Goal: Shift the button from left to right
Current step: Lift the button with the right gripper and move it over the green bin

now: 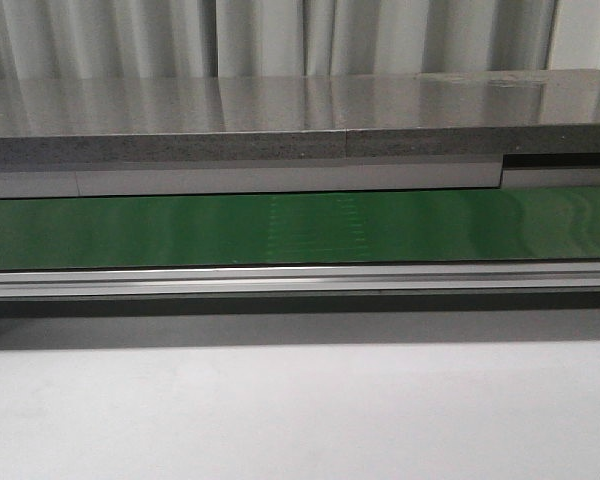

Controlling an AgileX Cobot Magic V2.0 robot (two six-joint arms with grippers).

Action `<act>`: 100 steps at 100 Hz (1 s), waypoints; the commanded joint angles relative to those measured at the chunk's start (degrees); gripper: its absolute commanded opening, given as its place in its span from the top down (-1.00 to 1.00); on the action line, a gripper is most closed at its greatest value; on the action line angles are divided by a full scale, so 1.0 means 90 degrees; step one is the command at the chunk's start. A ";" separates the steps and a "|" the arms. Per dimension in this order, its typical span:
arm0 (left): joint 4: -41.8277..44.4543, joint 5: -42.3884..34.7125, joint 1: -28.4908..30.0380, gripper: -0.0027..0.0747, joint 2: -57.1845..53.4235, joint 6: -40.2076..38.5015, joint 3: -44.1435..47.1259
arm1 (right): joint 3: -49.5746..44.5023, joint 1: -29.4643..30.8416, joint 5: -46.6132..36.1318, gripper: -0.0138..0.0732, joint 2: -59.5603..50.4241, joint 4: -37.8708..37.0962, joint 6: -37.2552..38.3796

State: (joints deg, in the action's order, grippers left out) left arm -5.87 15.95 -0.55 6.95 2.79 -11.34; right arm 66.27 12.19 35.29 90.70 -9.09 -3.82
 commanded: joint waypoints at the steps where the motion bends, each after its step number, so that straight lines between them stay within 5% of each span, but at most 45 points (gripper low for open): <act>1: -0.0029 -0.0444 -0.0040 0.98 0.0063 -0.0004 -0.0178 | 0.0172 0.0426 -0.0580 0.26 -0.0080 -0.0093 -0.0046; 24: -0.0029 -0.0444 -0.0040 0.98 0.0063 -0.0004 -0.0178 | 0.0172 0.0962 -0.1045 0.26 0.0453 -0.0248 -0.0046; 73: -0.0029 -0.0444 -0.0040 0.98 0.0063 -0.0004 -0.0178 | 0.0172 0.0986 -0.0999 0.23 0.1447 -0.0296 -0.0046; 100: -0.0029 -0.0444 -0.0040 0.98 0.0063 -0.0004 -0.0178 | 0.0172 0.0986 -0.1049 -0.50 0.1453 -0.0296 -0.0046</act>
State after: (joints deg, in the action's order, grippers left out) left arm -5.87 15.95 -0.55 6.95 2.79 -11.34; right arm 66.27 20.74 28.38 106.58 -11.49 -3.82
